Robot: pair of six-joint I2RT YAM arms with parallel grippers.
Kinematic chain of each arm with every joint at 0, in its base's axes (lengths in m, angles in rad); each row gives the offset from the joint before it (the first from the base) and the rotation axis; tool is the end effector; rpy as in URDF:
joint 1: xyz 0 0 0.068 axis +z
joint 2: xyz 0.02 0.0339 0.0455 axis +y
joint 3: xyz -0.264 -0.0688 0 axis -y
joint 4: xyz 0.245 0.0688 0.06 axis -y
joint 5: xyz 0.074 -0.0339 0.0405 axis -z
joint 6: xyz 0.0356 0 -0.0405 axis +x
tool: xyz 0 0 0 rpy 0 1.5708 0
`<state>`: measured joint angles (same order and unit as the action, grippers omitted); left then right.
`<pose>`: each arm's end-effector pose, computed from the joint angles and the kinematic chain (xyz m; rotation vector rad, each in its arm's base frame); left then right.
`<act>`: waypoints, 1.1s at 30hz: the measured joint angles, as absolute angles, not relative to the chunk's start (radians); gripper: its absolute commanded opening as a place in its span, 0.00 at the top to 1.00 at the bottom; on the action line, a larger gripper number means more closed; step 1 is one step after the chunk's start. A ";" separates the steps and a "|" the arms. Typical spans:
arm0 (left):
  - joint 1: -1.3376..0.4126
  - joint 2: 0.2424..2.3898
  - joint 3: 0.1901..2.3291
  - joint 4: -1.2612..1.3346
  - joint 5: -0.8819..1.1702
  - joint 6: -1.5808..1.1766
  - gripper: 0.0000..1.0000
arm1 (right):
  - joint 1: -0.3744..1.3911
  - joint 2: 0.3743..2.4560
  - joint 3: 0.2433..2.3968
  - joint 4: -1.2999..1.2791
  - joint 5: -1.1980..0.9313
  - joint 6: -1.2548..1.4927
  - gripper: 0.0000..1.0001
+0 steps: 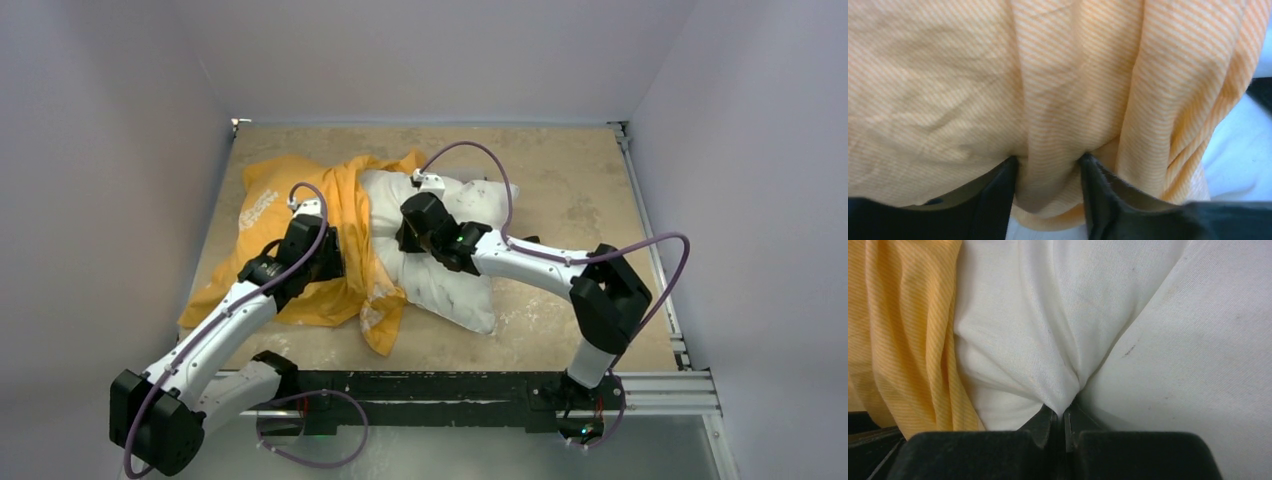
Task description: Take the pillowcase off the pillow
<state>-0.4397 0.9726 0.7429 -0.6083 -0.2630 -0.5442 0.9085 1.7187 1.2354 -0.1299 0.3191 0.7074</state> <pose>0.1813 -0.0751 0.2537 -0.2443 2.3642 -0.1535 0.2498 0.3022 0.2519 -0.0380 2.2075 0.5809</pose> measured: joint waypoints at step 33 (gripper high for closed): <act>-0.289 0.974 0.864 -0.326 -0.572 -0.681 1.00 | 0.424 0.998 1.117 -0.386 0.270 0.717 1.00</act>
